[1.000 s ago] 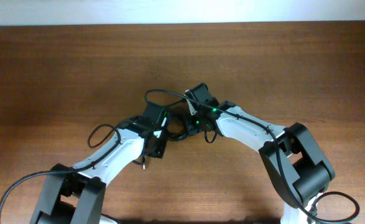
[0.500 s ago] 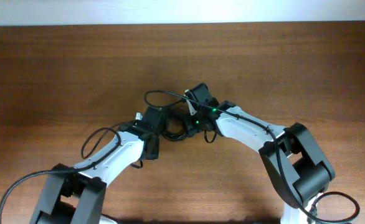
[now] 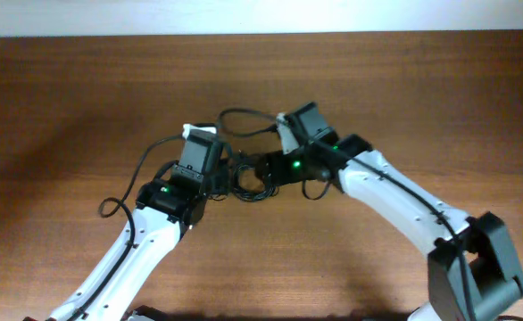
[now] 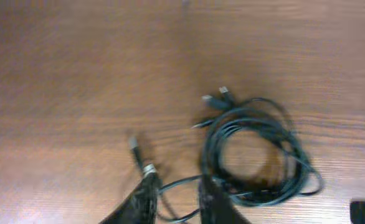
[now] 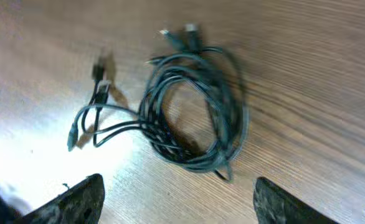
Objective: Untangle cables
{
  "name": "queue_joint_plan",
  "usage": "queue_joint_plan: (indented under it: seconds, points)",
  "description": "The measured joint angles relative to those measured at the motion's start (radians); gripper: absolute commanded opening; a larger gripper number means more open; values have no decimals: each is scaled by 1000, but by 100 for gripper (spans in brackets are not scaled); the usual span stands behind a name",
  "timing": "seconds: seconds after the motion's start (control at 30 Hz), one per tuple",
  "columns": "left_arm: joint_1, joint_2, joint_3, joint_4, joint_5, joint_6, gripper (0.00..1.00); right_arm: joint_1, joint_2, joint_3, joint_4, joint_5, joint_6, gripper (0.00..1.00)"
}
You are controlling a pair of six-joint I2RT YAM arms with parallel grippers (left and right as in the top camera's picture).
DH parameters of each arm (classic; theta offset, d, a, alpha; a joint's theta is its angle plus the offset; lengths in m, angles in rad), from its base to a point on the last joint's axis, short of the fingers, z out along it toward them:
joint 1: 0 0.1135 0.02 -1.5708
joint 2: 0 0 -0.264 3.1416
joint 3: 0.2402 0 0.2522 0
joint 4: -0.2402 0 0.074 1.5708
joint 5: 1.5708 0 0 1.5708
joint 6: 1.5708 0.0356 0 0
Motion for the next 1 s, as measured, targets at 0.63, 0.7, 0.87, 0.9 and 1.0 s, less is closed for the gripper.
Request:
queue_joint_plan:
  seconds: [0.63,0.7,0.87,0.9,1.0]
  points:
    - [50,453,341,-108,429,281,16,-246,16,-79,-155,-153,35,61]
    - [50,491,341,-113,420,289,17,-245,18,-99,-145,-148,39,54]
    - [50,540,341,-97,355,303,18,-229,22,-156,-71,-131,42,46]
    - [50,550,341,-86,348,304,19,-219,22,-162,-55,-131,42,46]
    - [50,597,341,-71,336,304,19,-179,23,-193,18,-130,43,46]
